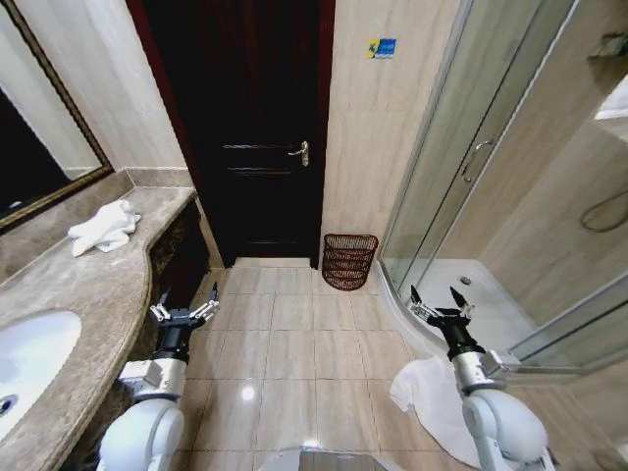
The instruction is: Discard the used towel into the hamper.
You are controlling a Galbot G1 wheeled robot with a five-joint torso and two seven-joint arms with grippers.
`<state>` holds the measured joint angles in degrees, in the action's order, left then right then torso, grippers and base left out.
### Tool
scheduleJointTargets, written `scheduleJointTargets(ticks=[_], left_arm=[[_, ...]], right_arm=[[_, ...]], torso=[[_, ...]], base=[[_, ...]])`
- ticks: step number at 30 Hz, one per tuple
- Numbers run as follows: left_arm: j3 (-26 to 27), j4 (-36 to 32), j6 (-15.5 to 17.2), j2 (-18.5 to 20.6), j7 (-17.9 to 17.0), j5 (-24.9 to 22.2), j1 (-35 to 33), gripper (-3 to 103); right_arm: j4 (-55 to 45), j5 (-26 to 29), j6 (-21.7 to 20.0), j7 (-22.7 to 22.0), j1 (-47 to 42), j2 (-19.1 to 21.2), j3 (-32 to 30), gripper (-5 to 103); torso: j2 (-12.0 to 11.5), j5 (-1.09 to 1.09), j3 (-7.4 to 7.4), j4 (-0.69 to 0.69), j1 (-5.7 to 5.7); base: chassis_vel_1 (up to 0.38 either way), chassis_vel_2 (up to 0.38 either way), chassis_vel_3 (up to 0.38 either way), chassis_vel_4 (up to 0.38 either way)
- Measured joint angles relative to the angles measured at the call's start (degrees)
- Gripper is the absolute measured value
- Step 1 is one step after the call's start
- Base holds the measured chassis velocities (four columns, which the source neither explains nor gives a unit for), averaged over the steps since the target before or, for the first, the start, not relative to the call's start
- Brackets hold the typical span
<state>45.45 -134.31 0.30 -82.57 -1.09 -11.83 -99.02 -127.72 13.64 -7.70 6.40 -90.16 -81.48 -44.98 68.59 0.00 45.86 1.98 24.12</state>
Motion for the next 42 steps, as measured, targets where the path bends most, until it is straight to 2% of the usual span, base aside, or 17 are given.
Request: scheduleJointTargets(ticks=[22,42], left_arm=[[0.79,-1.50,-1.00,-0.61,0.73,-1.89,-1.52,100],[0.41,-0.58,-1.22,-0.59,0.90,-1.27,-1.26,100]], right_arm=[[-1.07,-0.96,1.44,-1.30,-0.23,-1.95,0.26,100],[1.78,-2.79,3.46,-1.66,0.63,-2.69,-0.08,100]], torso=[[0.00,0.00,0.00,0.00,0.00],[0.00,0.00,0.00,0.00,0.00]], base=[[0.000,0.000,0.000,0.000],[0.000,0.000,0.000,0.000]])
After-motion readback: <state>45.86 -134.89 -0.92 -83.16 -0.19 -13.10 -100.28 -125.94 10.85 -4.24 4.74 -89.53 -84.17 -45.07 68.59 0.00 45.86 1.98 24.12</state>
